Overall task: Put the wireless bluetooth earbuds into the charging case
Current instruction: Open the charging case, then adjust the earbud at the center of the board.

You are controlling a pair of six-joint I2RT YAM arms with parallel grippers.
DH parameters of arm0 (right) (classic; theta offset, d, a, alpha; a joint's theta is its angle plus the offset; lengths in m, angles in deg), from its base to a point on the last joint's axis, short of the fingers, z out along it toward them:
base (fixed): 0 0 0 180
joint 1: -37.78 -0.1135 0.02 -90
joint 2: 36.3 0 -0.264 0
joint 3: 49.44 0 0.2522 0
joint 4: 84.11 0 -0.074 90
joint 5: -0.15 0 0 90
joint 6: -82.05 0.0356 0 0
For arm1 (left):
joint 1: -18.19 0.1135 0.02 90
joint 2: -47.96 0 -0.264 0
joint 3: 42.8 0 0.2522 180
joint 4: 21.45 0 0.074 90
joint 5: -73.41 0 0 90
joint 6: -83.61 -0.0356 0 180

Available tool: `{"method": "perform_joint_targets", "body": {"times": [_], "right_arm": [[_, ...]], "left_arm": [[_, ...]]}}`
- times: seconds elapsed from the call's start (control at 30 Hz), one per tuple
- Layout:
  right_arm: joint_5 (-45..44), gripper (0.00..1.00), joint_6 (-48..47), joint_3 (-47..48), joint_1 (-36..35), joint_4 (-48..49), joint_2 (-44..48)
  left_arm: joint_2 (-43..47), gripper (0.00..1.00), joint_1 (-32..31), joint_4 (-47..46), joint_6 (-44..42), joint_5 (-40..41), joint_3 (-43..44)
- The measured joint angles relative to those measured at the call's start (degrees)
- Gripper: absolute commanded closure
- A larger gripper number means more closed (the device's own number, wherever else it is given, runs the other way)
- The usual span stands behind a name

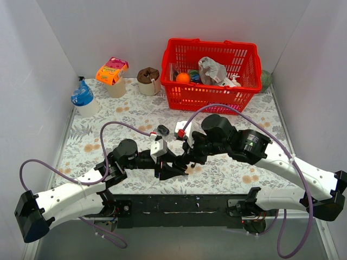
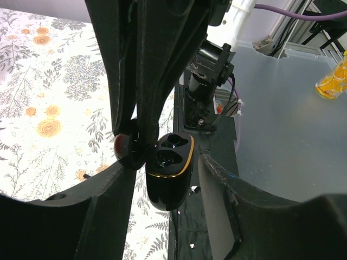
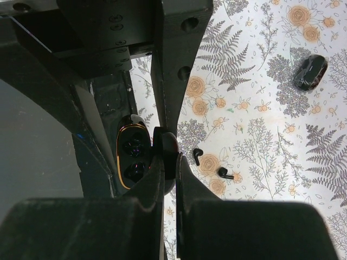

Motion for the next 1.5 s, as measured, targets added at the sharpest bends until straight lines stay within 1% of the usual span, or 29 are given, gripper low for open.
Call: {"method": "perform_joint_targets", "body": {"times": [0.13,0.17,0.23,0.27,0.33,0.37,0.47,0.5,0.53,0.57,0.6,0.63,0.7,0.83,0.93,1.07,1.17,1.27,1.4,1.5], "right_arm": [[0.13,0.99,0.59,-0.35,-0.15,0.55,0.31],[0.11,0.99,0.61,-0.35,-0.15,0.68,0.46],[0.07,0.99,0.72,-0.59,-0.15,0.96,0.79],[0.15,0.99,0.72,-0.72,-0.15,1.01,0.92],[0.35,0.99,0.70,-1.01,-0.22,1.07,1.09],[0.37,0.99,0.74,-1.07,-0.22,1.09,1.09],[0.37,0.99,0.74,-1.09,-0.22,1.14,1.09],[0.37,0.94,0.74,-1.09,-0.22,1.14,1.09],[0.35,0.76,0.74,-1.09,-0.22,1.14,1.09],[0.33,0.68,0.79,-1.11,-0.22,1.09,1.07],[0.31,0.63,1.01,-1.14,-0.22,1.09,1.07],[0.26,0.55,1.33,-1.14,-0.22,1.20,1.07],[-1.05,0.49,2.73,-1.14,-0.22,2.08,1.16],[-4.42,0.33,6.40,-1.14,0.42,4.50,2.29],[-6.62,0.29,9.62,-1.36,2.67,6.99,4.85],[-11.61,0.28,13.62,-5.27,7.67,12.61,10.86],[-17.03,0.29,17.64,-10.71,10.73,15.52,13.84],[-21.44,0.29,22.05,-16.50,13.09,16.06,13.94],[-24.79,0.28,27.26,-25.64,15.47,15.56,12.55],[-26.25,0.27,29.83,-30.95,16.94,16.13,13.42]], "left_arm": [[-0.04,0.65,0.20,-0.52,0.48,-0.09,-0.20],[-0.09,0.71,0.22,-0.61,0.50,-0.28,-0.20],[-0.22,0.80,0.24,-0.83,0.74,-0.94,-0.22],[-0.26,0.90,0.22,-0.96,0.85,-1.11,-0.22],[-0.48,0.98,0.24,-1.07,0.92,-1.66,-0.24],[-0.52,1.00,0.22,-1.16,0.96,-1.77,-0.28],[-0.55,1.00,0.28,-1.57,0.98,-2.03,-0.50],[-0.55,1.00,0.28,-1.84,1.01,-2.05,-0.68],[-0.52,1.00,0.28,-2.27,1.01,-2.03,-0.94],[-0.52,1.00,0.28,-2.62,1.01,-2.03,-1.16],[-0.52,1.00,0.31,-2.99,1.01,-1.97,-1.31],[-0.52,1.00,0.31,-3.15,0.98,-1.90,-1.33],[-0.46,1.00,0.31,-3.87,1.20,-1.53,-1.57],[0.61,1.00,0.31,-5.60,1.88,0.63,-3.65],[1.99,1.00,0.31,-6.14,2.43,2.62,-5.44],[5.16,1.00,0.33,-7.26,3.10,6.10,-7.48],[7.87,1.00,0.33,-8.57,3.67,9.01,-8.98],[10.16,1.00,0.33,-9.31,4.46,12.00,-9.70],[12.66,1.00,0.33,-9.79,5.46,15.26,-9.86],[15.43,1.00,0.33,-9.81,6.14,17.18,-10.62]]}}
